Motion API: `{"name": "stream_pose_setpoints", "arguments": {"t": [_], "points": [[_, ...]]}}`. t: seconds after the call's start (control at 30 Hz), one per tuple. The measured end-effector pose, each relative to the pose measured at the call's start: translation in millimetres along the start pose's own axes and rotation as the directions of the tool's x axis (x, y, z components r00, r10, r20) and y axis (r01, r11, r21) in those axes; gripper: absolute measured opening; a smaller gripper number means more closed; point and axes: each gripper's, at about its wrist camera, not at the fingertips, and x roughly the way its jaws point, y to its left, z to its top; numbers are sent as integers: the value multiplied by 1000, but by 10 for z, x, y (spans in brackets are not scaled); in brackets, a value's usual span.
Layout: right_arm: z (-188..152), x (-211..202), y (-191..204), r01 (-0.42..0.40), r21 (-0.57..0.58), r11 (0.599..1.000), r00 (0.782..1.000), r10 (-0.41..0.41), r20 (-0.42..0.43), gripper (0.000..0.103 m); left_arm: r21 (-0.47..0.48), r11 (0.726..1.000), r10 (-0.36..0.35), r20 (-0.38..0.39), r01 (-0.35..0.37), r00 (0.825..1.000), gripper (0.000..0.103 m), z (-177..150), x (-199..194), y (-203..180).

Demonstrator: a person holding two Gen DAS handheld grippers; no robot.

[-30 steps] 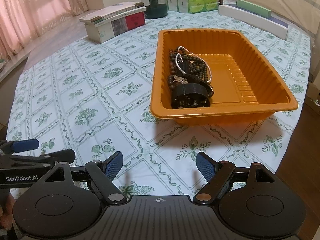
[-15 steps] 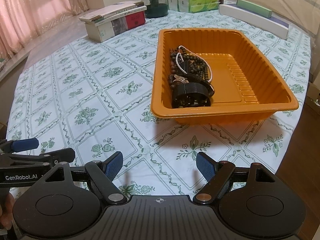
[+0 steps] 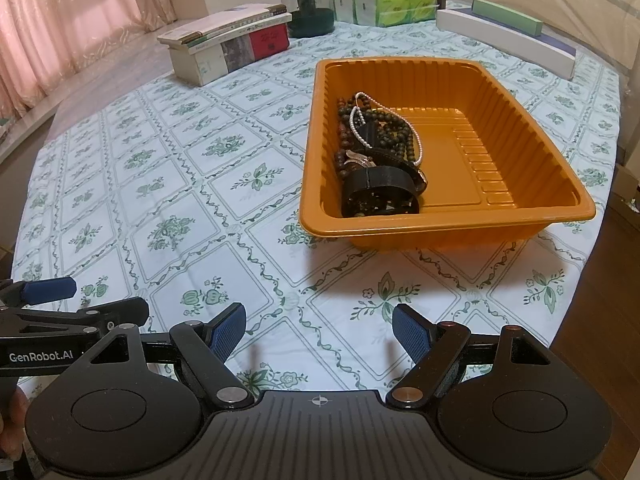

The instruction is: Organize jewelry

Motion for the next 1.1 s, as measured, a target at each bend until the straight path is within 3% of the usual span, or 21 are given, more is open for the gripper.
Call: {"name": "stream_pose_setpoints", "arguments": {"t": [1.1], "points": [[28,-3,-38,7,-1,1000,1000,-7,4,80,11,1000,-2,2,2,1000,102,22,4,-26]]}}
